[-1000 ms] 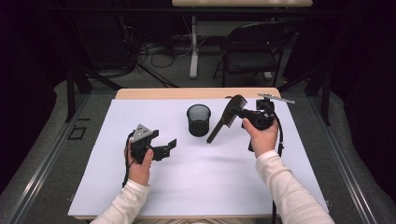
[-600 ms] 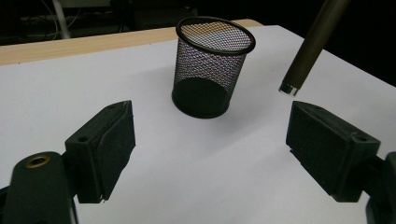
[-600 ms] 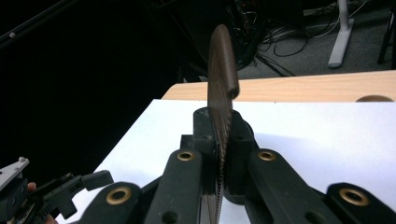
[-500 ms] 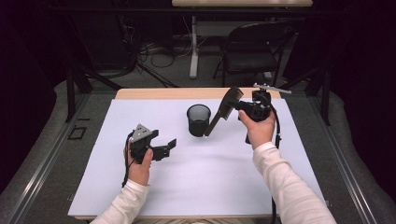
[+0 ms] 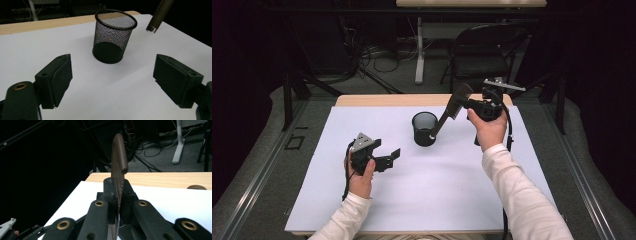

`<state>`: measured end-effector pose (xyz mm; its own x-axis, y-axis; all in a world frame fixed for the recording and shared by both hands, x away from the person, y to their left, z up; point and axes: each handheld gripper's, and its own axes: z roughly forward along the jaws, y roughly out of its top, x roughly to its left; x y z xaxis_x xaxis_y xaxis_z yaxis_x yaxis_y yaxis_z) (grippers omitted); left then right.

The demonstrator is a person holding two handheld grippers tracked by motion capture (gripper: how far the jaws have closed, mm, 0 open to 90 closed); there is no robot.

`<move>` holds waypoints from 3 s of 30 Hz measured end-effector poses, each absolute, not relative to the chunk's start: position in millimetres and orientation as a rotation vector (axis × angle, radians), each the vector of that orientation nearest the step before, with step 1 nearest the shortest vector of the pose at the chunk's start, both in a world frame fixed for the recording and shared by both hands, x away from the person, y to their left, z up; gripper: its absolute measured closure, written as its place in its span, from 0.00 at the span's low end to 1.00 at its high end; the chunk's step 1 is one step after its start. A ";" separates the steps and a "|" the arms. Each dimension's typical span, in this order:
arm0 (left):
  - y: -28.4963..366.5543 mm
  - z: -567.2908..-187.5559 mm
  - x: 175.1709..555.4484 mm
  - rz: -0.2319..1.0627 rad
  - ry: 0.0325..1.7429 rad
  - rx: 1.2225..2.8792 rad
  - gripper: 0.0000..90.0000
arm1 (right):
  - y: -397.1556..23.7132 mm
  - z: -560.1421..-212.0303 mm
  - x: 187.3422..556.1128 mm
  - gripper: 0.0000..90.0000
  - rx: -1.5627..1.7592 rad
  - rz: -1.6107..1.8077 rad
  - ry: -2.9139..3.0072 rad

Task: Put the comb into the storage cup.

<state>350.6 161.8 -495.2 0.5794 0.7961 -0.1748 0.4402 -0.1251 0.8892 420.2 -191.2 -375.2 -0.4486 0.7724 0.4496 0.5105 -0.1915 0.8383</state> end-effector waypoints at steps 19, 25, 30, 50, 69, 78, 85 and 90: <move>162.0 -495.2 350.9 0.423 1.021 1.756 0.18 | -178.5 -367.6 432.3 0.96 1.498 1.675 1.820; 161.9 -495.3 351.0 0.422 1.021 1.757 0.18 | -172.9 -366.5 438.5 0.96 1.501 1.668 1.807; 162.4 -495.1 350.9 0.421 1.022 1.756 0.18 | -169.5 -365.5 444.5 0.96 1.508 1.659 1.791; 163.8 -495.0 351.5 0.421 1.025 1.754 0.18 | -157.1 -374.6 462.1 0.96 1.545 1.594 1.772; 165.0 -495.3 352.2 0.417 1.027 1.753 0.18 | -142.4 -390.6 474.2 0.96 1.582 1.558 1.787; 165.2 -495.7 352.7 0.417 1.031 1.754 0.18 | -137.9 -397.4 478.3 0.96 1.595 1.547 1.782; 165.3 -495.6 352.7 0.419 1.030 1.753 0.18 | -136.8 -404.2 480.7 0.96 1.613 1.547 1.781; 165.3 -495.8 352.8 0.418 1.031 1.753 0.18 | -136.2 -410.2 481.8 0.96 1.624 1.543 1.788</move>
<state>352.8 165.3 -495.8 0.5739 0.7985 -0.1819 0.4460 -0.1186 0.8871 481.8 -136.2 -410.2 -0.3324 0.8401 0.4287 0.5471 -0.1985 0.8132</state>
